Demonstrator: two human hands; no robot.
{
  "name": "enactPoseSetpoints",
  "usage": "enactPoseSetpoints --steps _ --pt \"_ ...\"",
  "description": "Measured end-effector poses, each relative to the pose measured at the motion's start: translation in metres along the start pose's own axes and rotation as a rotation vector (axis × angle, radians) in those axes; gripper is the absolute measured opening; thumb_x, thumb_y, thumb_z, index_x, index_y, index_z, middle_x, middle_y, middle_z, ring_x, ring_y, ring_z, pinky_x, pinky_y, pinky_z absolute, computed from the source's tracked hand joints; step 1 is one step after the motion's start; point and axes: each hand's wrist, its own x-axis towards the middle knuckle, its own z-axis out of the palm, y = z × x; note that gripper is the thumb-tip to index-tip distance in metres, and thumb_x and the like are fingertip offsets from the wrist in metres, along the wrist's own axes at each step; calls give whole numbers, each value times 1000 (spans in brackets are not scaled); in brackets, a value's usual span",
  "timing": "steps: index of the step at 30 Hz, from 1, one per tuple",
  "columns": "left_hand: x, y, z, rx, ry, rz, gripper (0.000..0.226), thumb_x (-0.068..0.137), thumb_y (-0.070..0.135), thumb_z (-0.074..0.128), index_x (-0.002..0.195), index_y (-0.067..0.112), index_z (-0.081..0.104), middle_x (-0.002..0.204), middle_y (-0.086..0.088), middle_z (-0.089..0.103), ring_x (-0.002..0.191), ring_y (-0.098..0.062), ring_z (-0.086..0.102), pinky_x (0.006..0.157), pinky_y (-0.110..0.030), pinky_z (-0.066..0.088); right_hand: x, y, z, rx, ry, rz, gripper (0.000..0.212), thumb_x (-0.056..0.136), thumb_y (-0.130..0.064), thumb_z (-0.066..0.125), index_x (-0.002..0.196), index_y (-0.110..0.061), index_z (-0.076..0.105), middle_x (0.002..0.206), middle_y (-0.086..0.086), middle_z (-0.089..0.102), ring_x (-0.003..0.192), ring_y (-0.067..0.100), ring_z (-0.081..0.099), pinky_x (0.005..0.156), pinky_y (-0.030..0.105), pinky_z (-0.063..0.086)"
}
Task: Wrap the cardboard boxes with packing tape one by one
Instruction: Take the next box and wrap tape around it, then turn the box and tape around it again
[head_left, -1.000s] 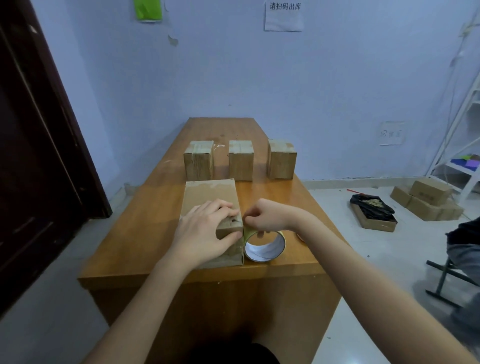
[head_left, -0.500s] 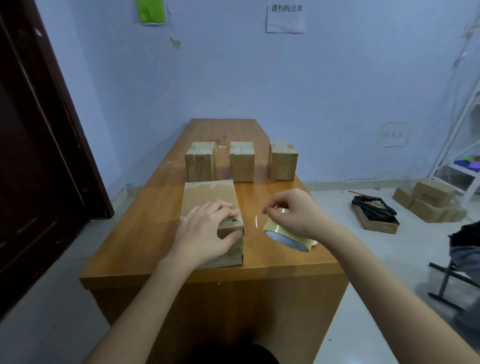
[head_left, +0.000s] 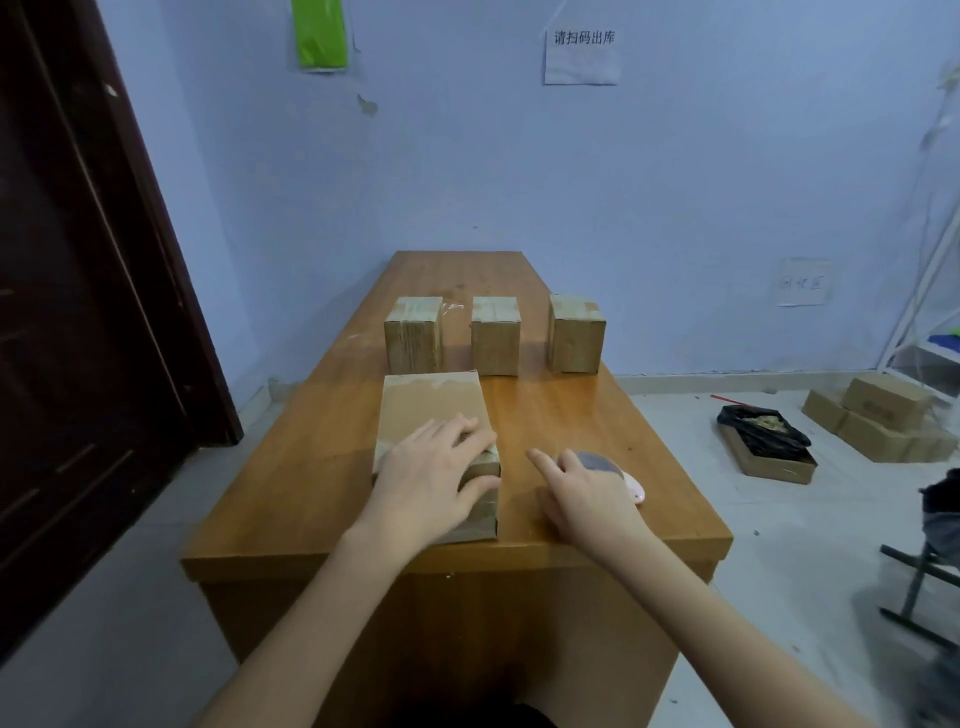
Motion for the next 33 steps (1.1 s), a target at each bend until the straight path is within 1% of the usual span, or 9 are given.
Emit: enactPoseSetpoints --steps 3,6,11,14,17,21,26,29,33 --pt "-4 1 3 48 -3 49 50 95 54 33 143 42 26 151 5 30 139 -14 25 111 -30 15 2 -3 4 -51 -7 53 53 101 -34 36 150 -24 18 128 8 51 87 18 56 65 25 44" --pt "-3 -1 1 -36 -51 -5 63 92 55 40 147 34 17 153 10 23 140 -11 20 109 -28 12 -1 -11 -5 -139 189 121 52 98 -46 38 139 -15 43 128 14 53 112 27 53 86 33 45" --pt "-5 -9 -23 -723 274 -206 33 91 22 54 122 30 55 132 18 47 120 12 38 101 -9 29 -2 -45 -27 677 210 118 53 100 -45 32 146 -20 36 146 -1 42 132 14 41 99 23 33" --pt "-18 -18 -25 -627 456 -439 30 93 21 50 122 19 58 124 6 55 112 -1 49 81 -5 36 -4 -61 -29 1029 53 125 61 99 -48 32 152 -23 17 156 -8 26 141 6 23 110 22 21" --pt "-36 -21 -11 -531 262 -627 51 95 43 39 139 17 41 139 1 44 124 -13 42 92 -19 31 -8 -70 -26 1152 7 131 62 100 -46 33 153 -22 10 158 -8 19 143 6 17 119 30 18" --pt "-49 -17 1 -725 96 -644 70 89 57 34 148 21 22 146 0 38 131 -17 37 100 -30 33 -7 -77 -21 1175 -6 143 62 101 -40 33 153 -22 5 157 -7 20 142 5 21 117 28 22" --pt "-47 -17 -3 -775 198 -581 73 81 55 50 145 28 26 137 7 44 122 -11 43 95 -34 48 -4 -74 -24 1204 55 153 53 101 -35 35 150 -18 22 128 -23 39 110 -17 37 84 -7 30" --pt "-43 -17 -11 -668 270 -494 65 84 46 58 142 32 32 128 11 44 112 -3 40 85 -20 42 -3 -68 -27 1240 111 175 45 101 -31 36 143 -16 35 120 -22 47 105 -15 46 76 -4 37" --pt "-37 -17 -22 -623 266 -398 61 89 33 57 144 30 32 138 0 44 126 -16 39 101 -44 42 -7 -60 -28 1232 -10 146 30 102 -26 38 129 -21 51 105 -18 59 99 -2 60 72 16 55"
